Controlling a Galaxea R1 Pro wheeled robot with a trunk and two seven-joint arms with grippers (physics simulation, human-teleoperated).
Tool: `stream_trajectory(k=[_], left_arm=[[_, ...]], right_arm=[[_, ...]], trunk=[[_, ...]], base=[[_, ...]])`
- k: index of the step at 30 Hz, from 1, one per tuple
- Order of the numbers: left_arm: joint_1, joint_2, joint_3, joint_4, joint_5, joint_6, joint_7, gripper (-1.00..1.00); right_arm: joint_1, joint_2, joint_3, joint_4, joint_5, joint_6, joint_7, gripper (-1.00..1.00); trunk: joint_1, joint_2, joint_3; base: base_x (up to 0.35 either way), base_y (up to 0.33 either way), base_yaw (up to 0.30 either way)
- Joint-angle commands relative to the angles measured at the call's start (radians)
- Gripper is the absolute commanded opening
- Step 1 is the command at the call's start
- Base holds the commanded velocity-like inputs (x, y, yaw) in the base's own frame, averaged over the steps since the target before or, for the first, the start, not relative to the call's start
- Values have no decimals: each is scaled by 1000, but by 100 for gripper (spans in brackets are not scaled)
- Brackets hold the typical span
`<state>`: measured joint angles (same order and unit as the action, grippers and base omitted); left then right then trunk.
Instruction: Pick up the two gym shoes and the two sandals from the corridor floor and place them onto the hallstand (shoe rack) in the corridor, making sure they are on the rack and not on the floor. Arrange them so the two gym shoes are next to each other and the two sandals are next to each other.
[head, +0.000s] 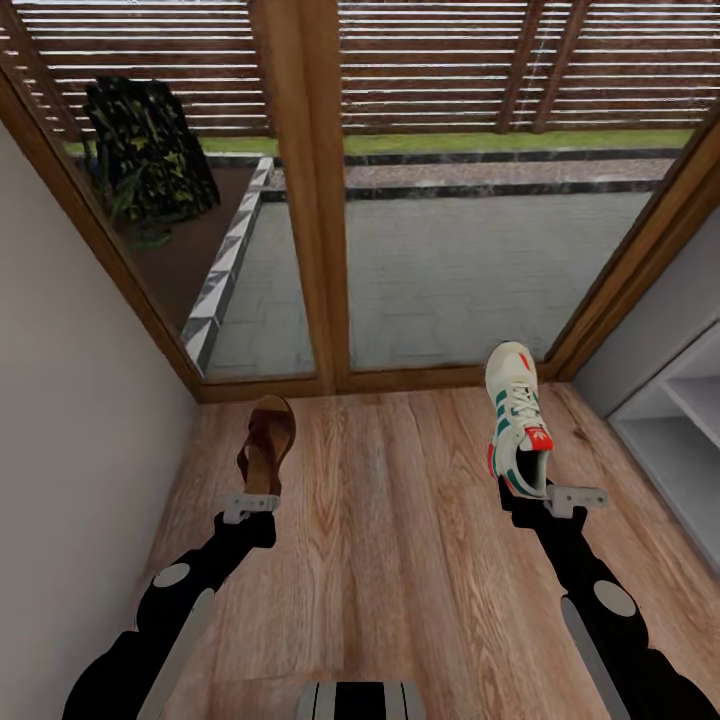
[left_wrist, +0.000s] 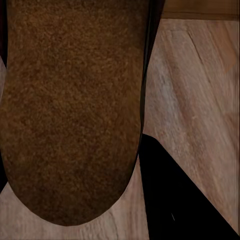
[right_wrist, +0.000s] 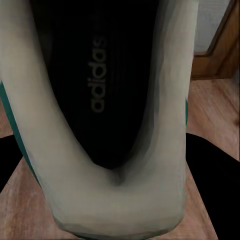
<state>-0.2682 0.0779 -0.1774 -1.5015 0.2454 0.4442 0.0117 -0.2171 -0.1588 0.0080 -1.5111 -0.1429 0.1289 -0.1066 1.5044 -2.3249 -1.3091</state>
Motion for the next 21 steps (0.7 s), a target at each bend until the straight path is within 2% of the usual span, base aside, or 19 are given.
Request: stream_trajectory(k=[1,21], left_arm=[[0,1,-1,-2,2,5,-1,-100],[0,0,-1,-1,3,5,-1,-100]], right_arm=[[-1,-1,2,-2,-9,5,-5,-100],[0,1,0,-1,-18,-4,-5,-100]], trunk=[[0,0,-1],[0,0,0]], base=[[0,0,-283],[0,0,-284]])
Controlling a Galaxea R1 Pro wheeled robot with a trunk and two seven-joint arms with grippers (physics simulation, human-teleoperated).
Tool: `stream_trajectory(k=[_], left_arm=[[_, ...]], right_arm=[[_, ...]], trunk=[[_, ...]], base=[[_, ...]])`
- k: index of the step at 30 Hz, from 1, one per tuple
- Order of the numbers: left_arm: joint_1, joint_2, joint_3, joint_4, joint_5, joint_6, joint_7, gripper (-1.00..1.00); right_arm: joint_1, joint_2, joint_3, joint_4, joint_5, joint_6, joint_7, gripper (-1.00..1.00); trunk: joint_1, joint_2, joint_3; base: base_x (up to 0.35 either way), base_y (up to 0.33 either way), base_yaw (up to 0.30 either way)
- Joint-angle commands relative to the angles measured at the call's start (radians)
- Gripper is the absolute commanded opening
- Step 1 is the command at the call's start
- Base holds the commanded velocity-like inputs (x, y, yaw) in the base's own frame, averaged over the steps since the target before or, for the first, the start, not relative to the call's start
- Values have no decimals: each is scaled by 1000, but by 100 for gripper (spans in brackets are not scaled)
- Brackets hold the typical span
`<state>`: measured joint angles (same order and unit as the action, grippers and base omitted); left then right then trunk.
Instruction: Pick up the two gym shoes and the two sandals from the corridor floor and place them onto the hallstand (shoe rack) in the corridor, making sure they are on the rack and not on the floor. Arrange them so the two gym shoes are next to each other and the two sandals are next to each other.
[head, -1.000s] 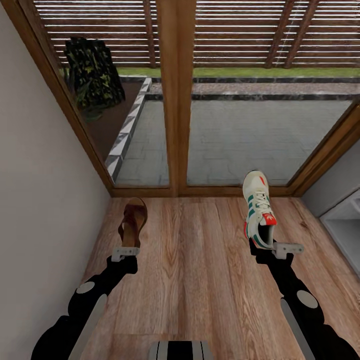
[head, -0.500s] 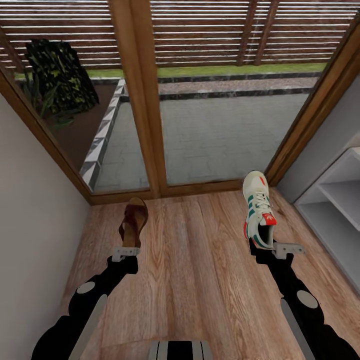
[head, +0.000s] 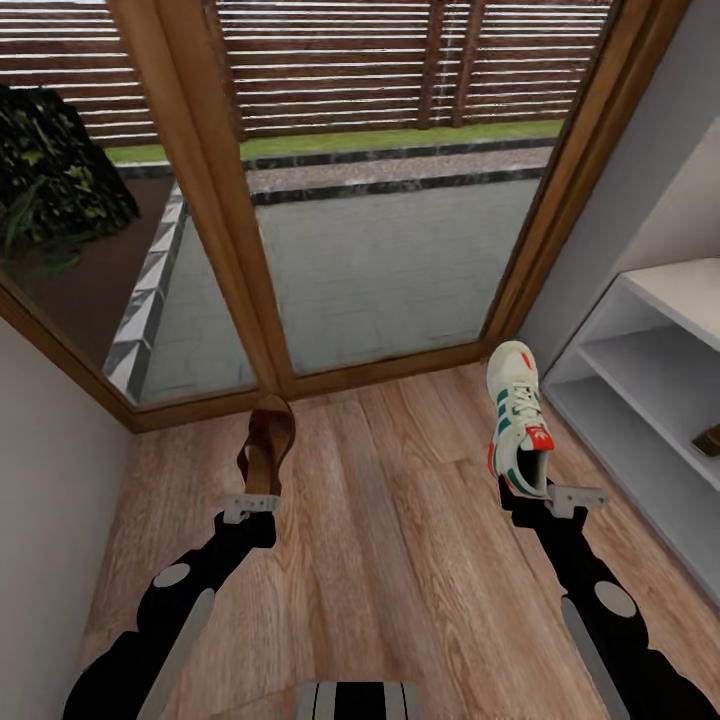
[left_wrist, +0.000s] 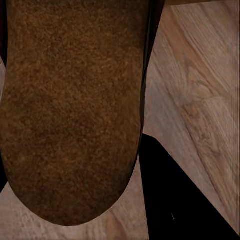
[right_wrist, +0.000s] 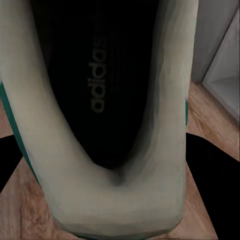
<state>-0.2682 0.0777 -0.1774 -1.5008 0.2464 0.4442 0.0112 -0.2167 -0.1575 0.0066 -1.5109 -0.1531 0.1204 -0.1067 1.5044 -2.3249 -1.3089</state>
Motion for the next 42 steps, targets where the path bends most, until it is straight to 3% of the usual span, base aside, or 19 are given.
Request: stream_trajectory(k=[1,12,42], left_arm=[[0,1,-1,-2,2,5,0,-100],[0,1,-1,-1,1,5,0,-100],[0,1,2,-2,2,5,0,-100]], right_arm=[[1,0,1,-2,-10,2,-5,-100],[51,0,1,-4,-12,-91,-5,-100],[53,-1,3,-3,-11,-96,-5,-100]], trunk=[[0,0,0],[0,0,3],[0,0,15]], base=[[0,0,-284],[0,0,-284],[49,40,-247]])
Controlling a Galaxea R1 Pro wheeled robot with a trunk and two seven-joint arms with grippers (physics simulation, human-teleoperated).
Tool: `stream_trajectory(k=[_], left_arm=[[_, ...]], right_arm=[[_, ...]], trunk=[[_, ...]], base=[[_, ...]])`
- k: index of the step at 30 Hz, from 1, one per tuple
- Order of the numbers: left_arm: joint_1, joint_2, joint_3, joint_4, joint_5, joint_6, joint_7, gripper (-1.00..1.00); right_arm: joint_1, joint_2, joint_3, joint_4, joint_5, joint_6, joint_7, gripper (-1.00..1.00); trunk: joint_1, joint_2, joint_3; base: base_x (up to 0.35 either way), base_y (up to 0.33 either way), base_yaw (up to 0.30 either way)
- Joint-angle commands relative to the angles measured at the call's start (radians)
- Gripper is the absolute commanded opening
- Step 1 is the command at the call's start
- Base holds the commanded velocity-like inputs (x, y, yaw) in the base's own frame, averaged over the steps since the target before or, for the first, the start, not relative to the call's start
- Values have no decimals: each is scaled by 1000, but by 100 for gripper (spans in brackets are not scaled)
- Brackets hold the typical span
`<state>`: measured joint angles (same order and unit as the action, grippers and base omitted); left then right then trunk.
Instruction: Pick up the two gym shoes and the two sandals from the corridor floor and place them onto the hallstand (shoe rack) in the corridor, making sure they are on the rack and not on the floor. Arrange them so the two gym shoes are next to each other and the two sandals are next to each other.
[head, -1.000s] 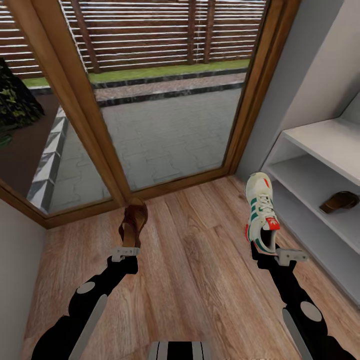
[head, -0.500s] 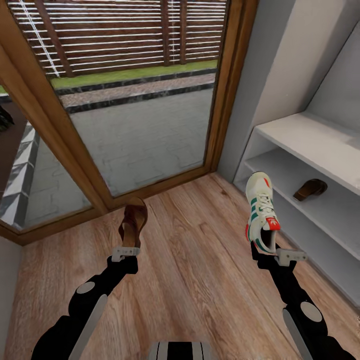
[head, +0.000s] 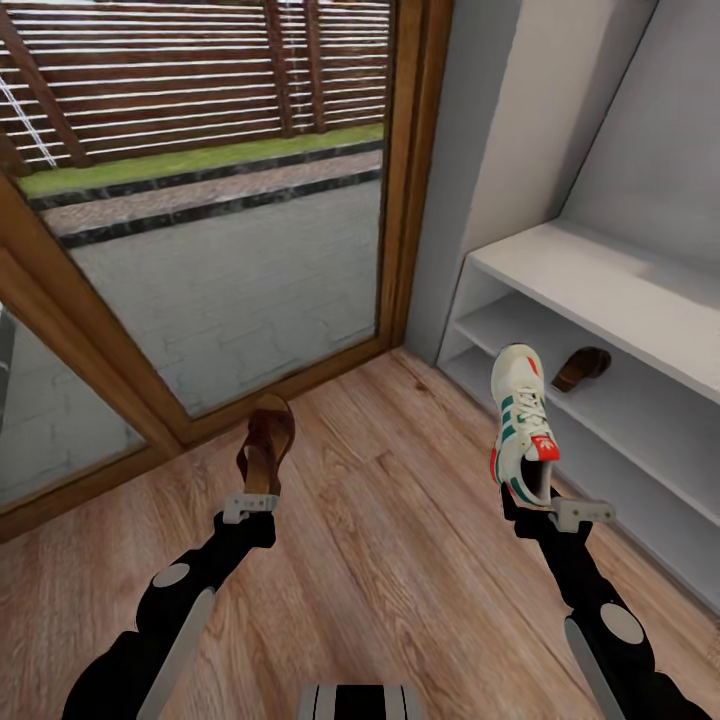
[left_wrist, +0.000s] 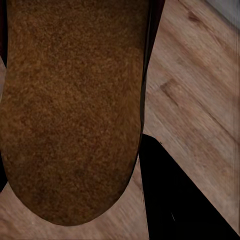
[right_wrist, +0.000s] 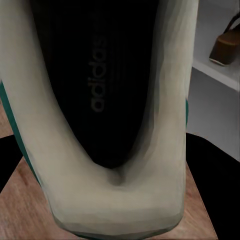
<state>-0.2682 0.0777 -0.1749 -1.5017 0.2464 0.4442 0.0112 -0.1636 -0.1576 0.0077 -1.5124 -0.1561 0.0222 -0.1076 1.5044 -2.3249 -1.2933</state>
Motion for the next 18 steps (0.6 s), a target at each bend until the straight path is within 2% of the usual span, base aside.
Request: stream_trajectory(k=[1,9,18], left_arm=[[0,1,0,-2,2,5,0,-100],[0,1,0,-2,2,5,0,-100],[0,1,0,-2,2,5,0,-100]], right_arm=[[-1,0,2,-1,-8,2,-4,-100],[-1,0,2,0,-8,2,-4,-100],[-1,0,2,-1,-8,2,-4,-100]], trunk=[[0,0,0],[0,0,4],[0,0,8]], base=[[14,12,-237],[24,20,-229],[191,167,-220]])
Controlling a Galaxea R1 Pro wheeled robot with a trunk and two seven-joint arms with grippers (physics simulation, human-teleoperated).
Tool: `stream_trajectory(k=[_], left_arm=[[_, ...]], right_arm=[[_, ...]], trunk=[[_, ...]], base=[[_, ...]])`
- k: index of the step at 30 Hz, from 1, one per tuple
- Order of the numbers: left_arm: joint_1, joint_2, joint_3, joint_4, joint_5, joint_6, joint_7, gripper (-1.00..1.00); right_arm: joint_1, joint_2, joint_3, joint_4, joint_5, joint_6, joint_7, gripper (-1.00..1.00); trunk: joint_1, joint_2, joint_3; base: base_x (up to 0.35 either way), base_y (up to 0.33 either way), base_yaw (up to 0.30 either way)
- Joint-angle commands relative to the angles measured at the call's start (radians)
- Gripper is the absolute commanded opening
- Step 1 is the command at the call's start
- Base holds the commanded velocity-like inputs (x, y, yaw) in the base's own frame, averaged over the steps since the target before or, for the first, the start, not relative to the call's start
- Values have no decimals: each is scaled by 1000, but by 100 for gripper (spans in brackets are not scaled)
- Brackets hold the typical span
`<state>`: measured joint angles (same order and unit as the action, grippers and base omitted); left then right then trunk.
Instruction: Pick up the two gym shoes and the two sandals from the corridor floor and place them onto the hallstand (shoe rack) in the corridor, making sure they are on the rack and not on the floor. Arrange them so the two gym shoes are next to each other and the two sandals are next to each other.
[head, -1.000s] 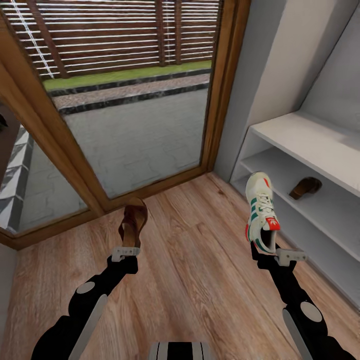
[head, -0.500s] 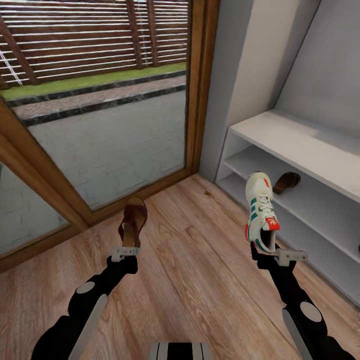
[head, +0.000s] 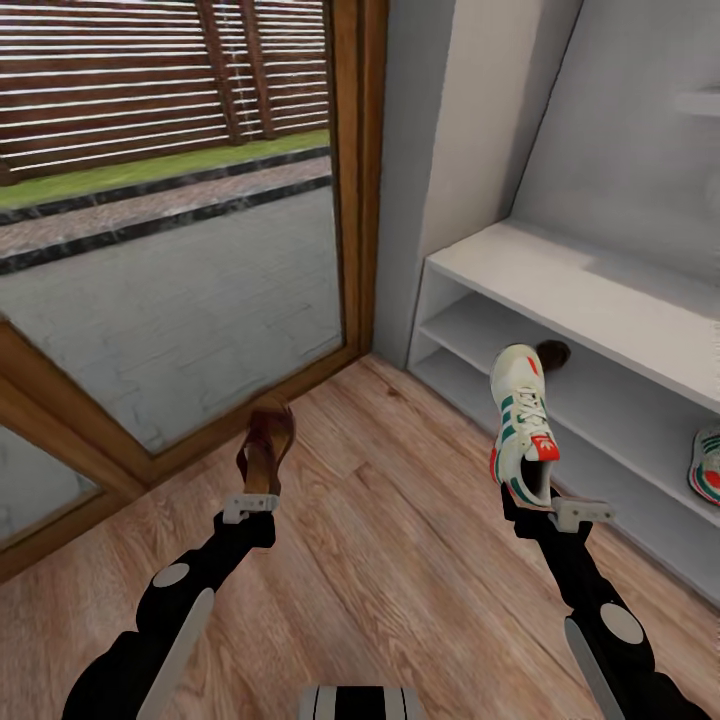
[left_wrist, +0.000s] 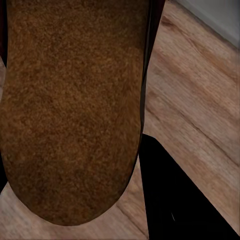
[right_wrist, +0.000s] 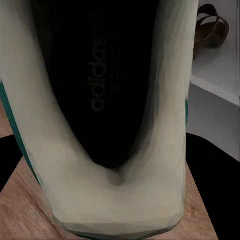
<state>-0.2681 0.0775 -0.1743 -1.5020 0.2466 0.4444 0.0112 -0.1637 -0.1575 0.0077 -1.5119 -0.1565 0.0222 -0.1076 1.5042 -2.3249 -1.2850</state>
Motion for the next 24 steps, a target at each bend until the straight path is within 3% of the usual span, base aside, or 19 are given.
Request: stream_trajectory(k=[1,11,24], left_arm=[[0,1,-1,-1,2,5,0,-100],[0,1,-1,-1,2,5,0,-100],[0,1,-4,-1,3,5,-2,-100]], right_arm=[[0,-1,1,-1,-8,2,-4,-100],[0,-1,2,-1,-8,2,-4,-100],[0,-1,1,-1,-7,2,-4,-100]], trunk=[[0,0,0],[0,0,4],[0,0,5]], base=[[87,74,-215],[27,23,-209],[58,107,-194]])
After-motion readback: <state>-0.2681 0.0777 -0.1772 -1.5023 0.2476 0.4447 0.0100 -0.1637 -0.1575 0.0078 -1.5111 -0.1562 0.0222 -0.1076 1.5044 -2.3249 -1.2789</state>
